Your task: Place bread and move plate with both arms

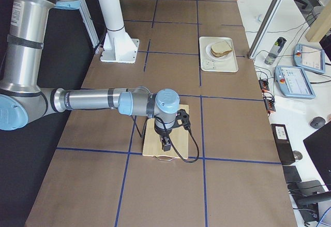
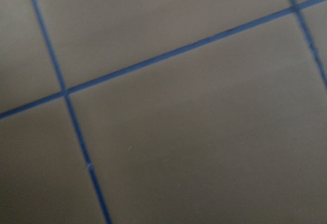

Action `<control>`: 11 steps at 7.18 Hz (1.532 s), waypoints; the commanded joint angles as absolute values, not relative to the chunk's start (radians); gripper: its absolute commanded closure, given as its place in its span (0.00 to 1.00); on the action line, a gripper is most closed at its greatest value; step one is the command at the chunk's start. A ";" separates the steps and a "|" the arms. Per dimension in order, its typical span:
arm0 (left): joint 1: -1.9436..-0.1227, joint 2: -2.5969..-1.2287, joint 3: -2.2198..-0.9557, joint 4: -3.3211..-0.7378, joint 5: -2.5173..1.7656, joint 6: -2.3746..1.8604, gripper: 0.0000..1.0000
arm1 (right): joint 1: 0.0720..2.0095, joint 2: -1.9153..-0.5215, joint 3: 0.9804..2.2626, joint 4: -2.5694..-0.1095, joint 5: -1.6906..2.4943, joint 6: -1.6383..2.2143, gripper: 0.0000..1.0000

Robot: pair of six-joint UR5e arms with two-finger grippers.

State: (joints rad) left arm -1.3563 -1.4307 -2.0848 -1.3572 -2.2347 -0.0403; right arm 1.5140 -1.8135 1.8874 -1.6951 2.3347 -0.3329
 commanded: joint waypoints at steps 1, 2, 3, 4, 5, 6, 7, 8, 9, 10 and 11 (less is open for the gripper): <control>-1.401 -1.390 -2.028 -1.322 -2.256 -0.015 0.00 | 1.516 -1.815 1.890 -1.695 2.336 -0.333 0.00; -1.401 -1.405 -1.996 -1.327 -2.263 -0.011 0.00 | 1.516 -1.813 1.888 -1.695 2.335 -0.333 0.00; -1.401 -1.408 -1.996 -1.325 -2.270 -0.012 0.00 | 1.516 -1.813 1.890 -1.695 2.335 -0.333 0.00; -1.401 -1.404 -1.979 -1.321 -2.314 -0.014 0.00 | 1.516 -1.815 1.890 -1.695 2.335 -0.331 0.00; -1.401 -1.402 -1.962 -1.321 -2.325 -0.012 0.00 | 1.516 -1.815 1.888 -1.695 2.335 -0.333 0.00; -1.399 -1.419 -1.948 -1.327 -2.327 -0.012 0.00 | 1.516 -1.813 1.890 -1.695 2.335 -0.333 0.00; -1.399 -1.428 -1.966 -1.327 -2.327 -0.014 0.00 | 1.516 -1.815 1.888 -1.695 2.335 -0.333 0.00; -1.399 -1.430 -1.964 -1.325 -2.326 -0.012 0.00 | 1.514 -1.813 1.888 -1.695 2.335 -0.333 0.00; -1.399 -1.425 -1.960 -1.325 -2.327 -0.009 0.00 | 1.514 -1.813 1.890 -1.695 2.335 -0.333 0.00; -1.396 -1.425 -1.962 -1.321 -2.313 -0.008 0.00 | 1.516 -1.813 1.890 -1.695 2.335 -0.333 0.00; -1.396 -1.424 -1.965 -1.321 -2.321 -0.006 0.00 | 1.514 -1.812 1.888 -1.695 2.335 -0.333 0.00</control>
State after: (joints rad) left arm -1.3970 -1.4250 -1.9626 -1.3224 -2.3195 -0.0083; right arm 1.5147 -1.8128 1.8893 -1.6951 2.3347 -0.3329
